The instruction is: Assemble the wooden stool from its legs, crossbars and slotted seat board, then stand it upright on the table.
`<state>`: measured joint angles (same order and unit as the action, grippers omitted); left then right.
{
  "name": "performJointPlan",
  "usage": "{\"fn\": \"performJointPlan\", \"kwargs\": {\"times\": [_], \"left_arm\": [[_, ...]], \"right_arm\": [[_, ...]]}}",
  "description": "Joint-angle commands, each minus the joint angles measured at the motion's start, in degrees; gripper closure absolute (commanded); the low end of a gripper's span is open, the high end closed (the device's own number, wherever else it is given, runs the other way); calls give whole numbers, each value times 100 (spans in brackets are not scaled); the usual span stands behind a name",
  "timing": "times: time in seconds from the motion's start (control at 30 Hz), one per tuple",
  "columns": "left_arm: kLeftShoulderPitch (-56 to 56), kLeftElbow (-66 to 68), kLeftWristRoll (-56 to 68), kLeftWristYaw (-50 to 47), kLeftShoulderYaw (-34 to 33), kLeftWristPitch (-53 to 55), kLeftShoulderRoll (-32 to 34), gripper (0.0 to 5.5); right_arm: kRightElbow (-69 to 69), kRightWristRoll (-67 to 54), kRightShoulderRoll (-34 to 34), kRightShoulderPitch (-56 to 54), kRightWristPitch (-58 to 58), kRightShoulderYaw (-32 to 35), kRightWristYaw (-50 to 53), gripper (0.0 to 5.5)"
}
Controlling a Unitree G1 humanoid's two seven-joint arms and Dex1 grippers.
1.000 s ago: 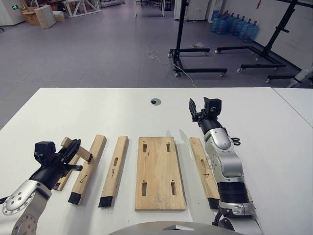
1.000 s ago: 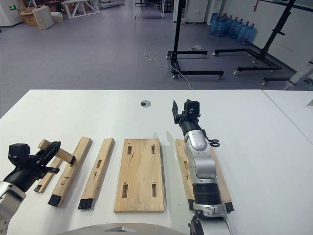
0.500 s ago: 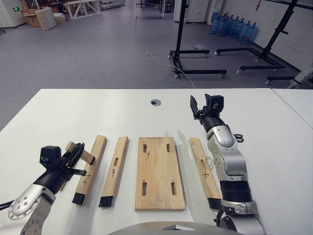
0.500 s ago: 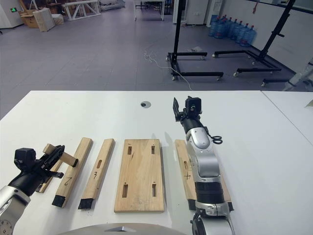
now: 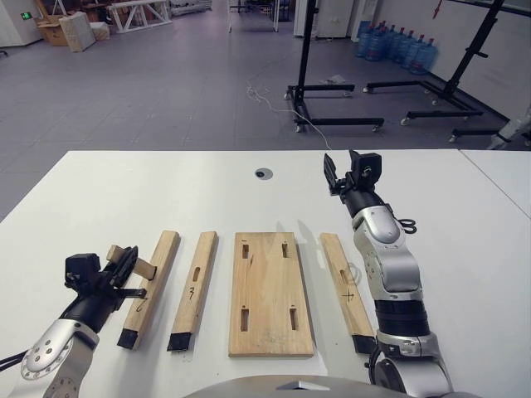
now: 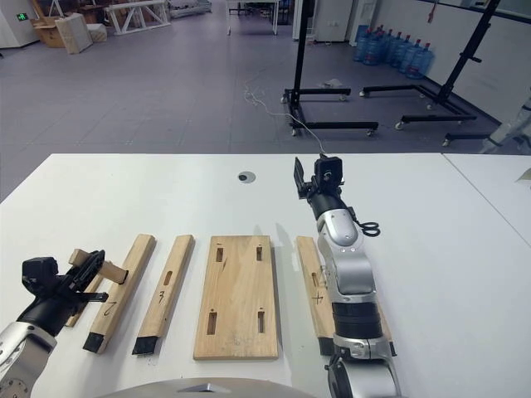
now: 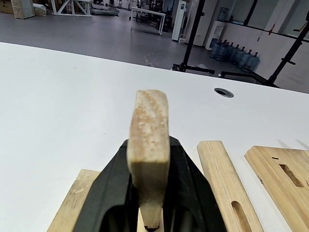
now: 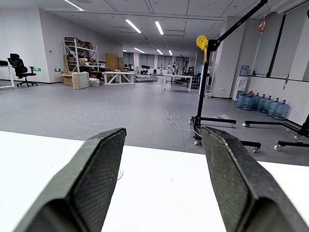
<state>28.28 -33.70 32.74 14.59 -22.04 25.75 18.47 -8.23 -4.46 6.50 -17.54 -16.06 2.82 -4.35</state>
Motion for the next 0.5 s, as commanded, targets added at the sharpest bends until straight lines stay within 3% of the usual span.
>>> {"fn": "performJointPlan", "kwargs": {"times": [0.03, 0.23, 0.5], "left_arm": [[75, 37, -355, -39, 449, 442, 221, 511], [-66, 562, -864, 26, 849, 1245, 996, 512], [-12, 919, -571, 26, 729, 1764, 1052, 512]], "right_arm": [[-125, 46, 36, -97, 10, -22, -6, 265], [-290, -20, 164, -107, -155, -92, -225, 265], [-423, -56, 176, -38, -280, -187, -348, 265]]}}
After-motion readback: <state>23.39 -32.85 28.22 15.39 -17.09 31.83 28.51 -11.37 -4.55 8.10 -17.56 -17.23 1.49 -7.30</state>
